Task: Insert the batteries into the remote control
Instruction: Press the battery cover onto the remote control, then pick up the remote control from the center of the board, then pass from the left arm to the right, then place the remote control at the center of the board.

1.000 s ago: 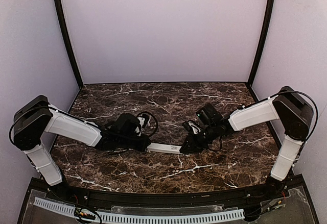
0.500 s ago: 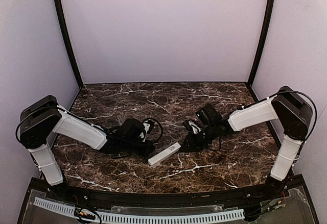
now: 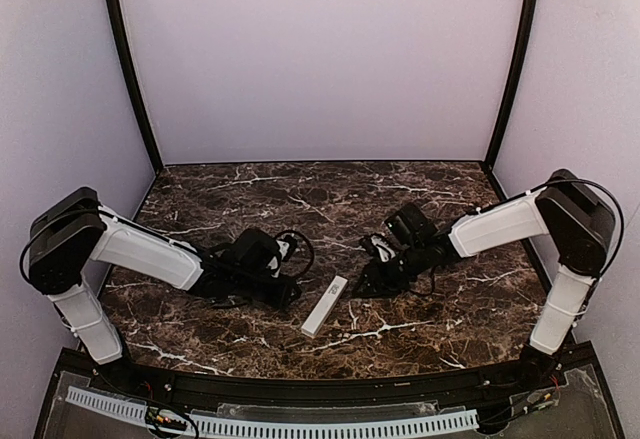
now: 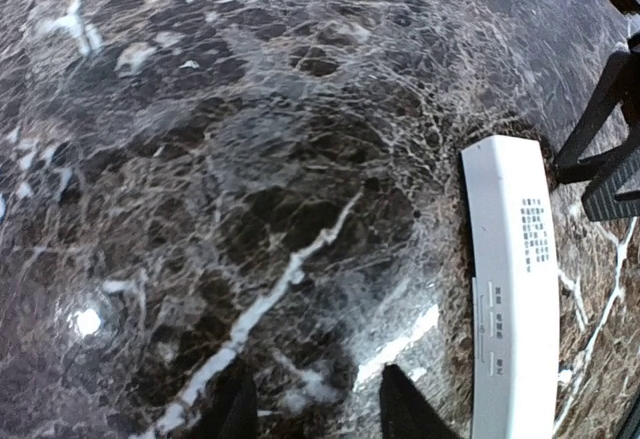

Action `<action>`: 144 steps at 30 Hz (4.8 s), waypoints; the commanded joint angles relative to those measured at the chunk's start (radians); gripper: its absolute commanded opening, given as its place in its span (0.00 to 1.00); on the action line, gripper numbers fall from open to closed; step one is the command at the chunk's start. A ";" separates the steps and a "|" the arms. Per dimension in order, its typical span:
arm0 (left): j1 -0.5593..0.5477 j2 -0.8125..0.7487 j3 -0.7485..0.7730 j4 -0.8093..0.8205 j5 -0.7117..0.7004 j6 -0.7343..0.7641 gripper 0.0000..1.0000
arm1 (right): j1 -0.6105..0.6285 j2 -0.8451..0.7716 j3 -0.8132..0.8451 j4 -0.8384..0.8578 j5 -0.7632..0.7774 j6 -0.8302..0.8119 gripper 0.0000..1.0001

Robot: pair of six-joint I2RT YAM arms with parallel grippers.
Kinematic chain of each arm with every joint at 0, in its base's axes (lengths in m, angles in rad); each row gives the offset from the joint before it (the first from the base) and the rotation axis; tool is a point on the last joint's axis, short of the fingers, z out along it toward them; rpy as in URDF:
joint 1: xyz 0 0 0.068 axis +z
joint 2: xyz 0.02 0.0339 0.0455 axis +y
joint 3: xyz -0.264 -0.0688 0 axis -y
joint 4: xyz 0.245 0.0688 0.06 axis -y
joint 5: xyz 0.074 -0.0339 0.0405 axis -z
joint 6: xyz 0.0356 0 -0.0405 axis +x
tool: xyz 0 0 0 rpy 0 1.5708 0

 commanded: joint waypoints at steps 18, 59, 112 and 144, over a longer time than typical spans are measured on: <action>-0.170 -0.023 0.195 -0.346 0.078 0.171 0.64 | -0.093 -0.651 -0.169 0.039 0.263 -0.079 0.99; -0.140 -0.215 0.097 0.114 0.211 0.193 0.14 | -0.132 -0.872 -0.264 0.175 -0.011 -0.202 0.96; -0.156 -0.318 -0.103 0.720 0.378 0.125 0.10 | 0.089 -0.468 -0.083 0.775 -0.404 -0.067 0.23; 0.128 -0.761 -0.190 -0.031 -0.130 -0.005 0.99 | 0.095 -0.038 0.581 -0.626 0.320 -0.497 0.06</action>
